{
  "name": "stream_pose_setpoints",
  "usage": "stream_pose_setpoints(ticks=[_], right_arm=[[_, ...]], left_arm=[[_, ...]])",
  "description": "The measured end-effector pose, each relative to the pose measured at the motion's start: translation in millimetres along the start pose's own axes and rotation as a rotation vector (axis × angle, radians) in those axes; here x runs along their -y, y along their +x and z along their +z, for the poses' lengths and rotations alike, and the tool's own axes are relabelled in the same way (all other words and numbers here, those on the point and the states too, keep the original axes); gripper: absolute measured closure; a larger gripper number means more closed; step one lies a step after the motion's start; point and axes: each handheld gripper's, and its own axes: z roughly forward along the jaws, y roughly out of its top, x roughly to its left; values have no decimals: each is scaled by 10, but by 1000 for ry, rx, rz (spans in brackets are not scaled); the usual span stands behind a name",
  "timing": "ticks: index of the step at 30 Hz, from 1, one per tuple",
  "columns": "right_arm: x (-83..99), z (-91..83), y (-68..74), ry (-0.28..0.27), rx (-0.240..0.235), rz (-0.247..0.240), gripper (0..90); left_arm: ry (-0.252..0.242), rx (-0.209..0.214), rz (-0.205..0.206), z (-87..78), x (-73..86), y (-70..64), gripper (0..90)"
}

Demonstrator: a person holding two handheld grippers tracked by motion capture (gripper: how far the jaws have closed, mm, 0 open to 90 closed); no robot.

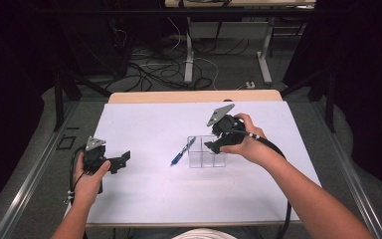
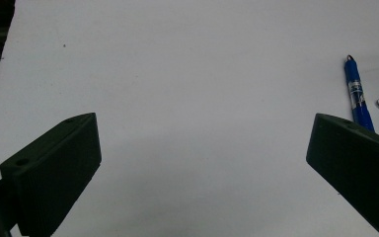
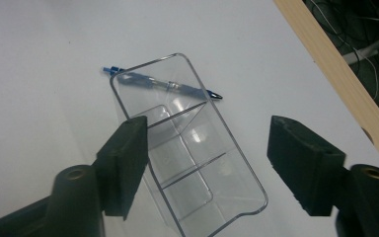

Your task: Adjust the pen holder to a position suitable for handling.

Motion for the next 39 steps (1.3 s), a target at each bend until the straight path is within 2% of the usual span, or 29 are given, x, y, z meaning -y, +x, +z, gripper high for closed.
stream_pose_setpoints(ticks=[1,2,4,5,6,7,9,10,11,12,13,14,15,19,25,29,36,39], right_arm=[[0,0,0,0,0,0,263],[23,-34,-41,-25,-6,42,213],[34,-52,-61,-29,-14,61,200],[64,-88,-92,-46,14,84,155],[64,-88,-92,-46,14,84,155],[103,-134,-118,-73,46,110,150],[149,-183,-146,-102,53,157,141],[149,-183,-146,-102,53,157,141],[175,-207,-156,-123,59,184,131],[203,-230,-168,-138,66,208,107],[270,-269,-197,-173,95,248,38],[306,-287,-206,-175,113,267,5],[306,-287,-206,-175,113,267,5],[472,-329,-253,-177,175,324,0],[735,-380,-313,-214,224,411,0],[897,-410,-330,-260,244,476,0],[1164,-438,-355,-316,324,566,0],[1284,-431,-372,-316,346,599,0]], left_arm=[[1,0,1,0,0,0,1],[5,-1,1,-2,0,-1,1],[2,-1,2,0,1,-4,1],[1,0,2,0,1,-5,1],[1,-1,3,-1,0,-6,1],[1,0,5,-3,-2,-5,1],[0,1,3,-7,-5,-7,1],[-5,-1,4,-7,-5,-7,1],[0,-2,5,-14,-7,-6,1],[0,-1,7,-15,-9,-5,1],[-5,-3,7,-13,-8,-5,1],[-8,-3,6,-13,-8,-6,1],[-2,1,7,-18,-12,-4,1],[-5,2,5,-15,-15,-5,1],[-11,-1,7,-21,-18,4,1],[-10,3,3,-22,-17,0,1],[-19,17,-2,-34,-38,-20,4],[-21,24,0,-35,-50,-30,5]])
